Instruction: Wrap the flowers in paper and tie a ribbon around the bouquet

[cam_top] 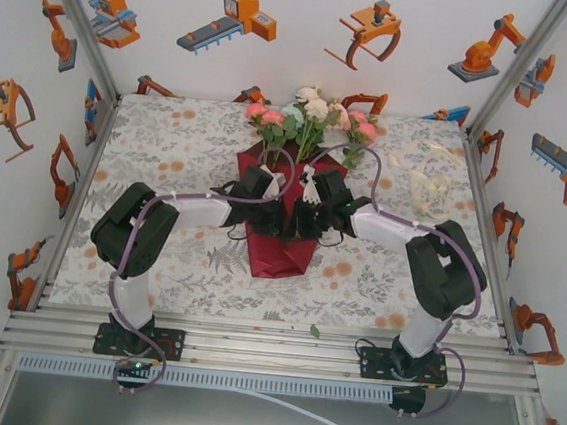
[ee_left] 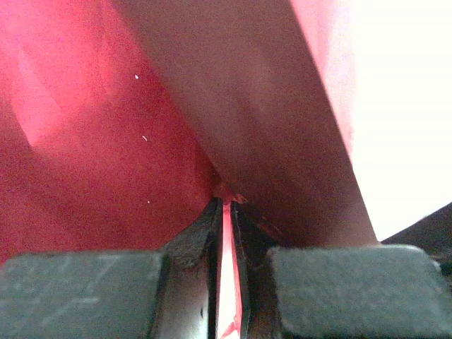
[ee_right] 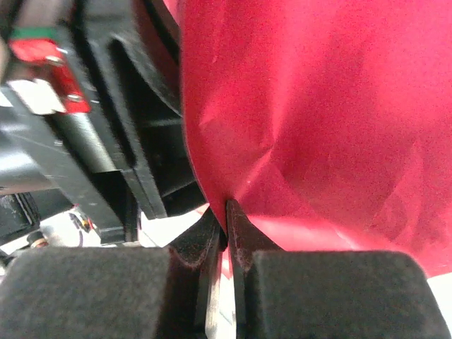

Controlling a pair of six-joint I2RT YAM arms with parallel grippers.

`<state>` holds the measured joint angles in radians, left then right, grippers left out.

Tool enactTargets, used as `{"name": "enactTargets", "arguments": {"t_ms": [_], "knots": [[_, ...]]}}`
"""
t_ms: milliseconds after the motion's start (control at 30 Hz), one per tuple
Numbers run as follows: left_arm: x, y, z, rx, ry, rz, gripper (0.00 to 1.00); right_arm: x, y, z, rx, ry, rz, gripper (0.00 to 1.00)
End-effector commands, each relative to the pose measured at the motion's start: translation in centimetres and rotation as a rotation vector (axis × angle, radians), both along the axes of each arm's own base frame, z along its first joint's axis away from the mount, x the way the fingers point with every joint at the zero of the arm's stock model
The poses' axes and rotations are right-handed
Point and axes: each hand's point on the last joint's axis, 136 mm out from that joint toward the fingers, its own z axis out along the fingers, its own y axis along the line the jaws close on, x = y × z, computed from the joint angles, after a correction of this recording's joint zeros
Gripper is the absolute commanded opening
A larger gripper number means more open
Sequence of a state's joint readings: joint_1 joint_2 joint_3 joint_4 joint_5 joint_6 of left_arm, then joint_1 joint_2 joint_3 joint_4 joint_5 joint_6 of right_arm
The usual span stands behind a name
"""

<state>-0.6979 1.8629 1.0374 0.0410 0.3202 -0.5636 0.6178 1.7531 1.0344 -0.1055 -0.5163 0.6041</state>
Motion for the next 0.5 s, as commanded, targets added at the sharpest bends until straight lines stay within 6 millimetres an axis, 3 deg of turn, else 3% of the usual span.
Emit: {"name": "enactTargets", "arguments": {"t_ms": [0,133,267,367,467], "knots": [[1.2,0.3,3.1,-0.036,-0.108,0.055,0.15,-0.3,1.3,0.7,0.062,-0.002,0.035,0.12],[2.8,3.3,6.9,0.064,-0.200,0.139,0.15,0.0,0.7,0.5,0.028,-0.025,0.019,0.12],[3.5,7.1,8.9,0.170,-0.195,0.233,0.13,0.2,0.3,0.3,-0.005,-0.031,0.015,0.12],[4.2,10.7,9.1,0.208,-0.167,0.348,0.12,0.4,0.3,0.5,-0.006,-0.039,0.011,0.12],[5.0,14.4,7.3,0.236,-0.105,0.457,0.12,0.6,0.5,1.1,0.001,-0.049,0.011,0.12]]}}
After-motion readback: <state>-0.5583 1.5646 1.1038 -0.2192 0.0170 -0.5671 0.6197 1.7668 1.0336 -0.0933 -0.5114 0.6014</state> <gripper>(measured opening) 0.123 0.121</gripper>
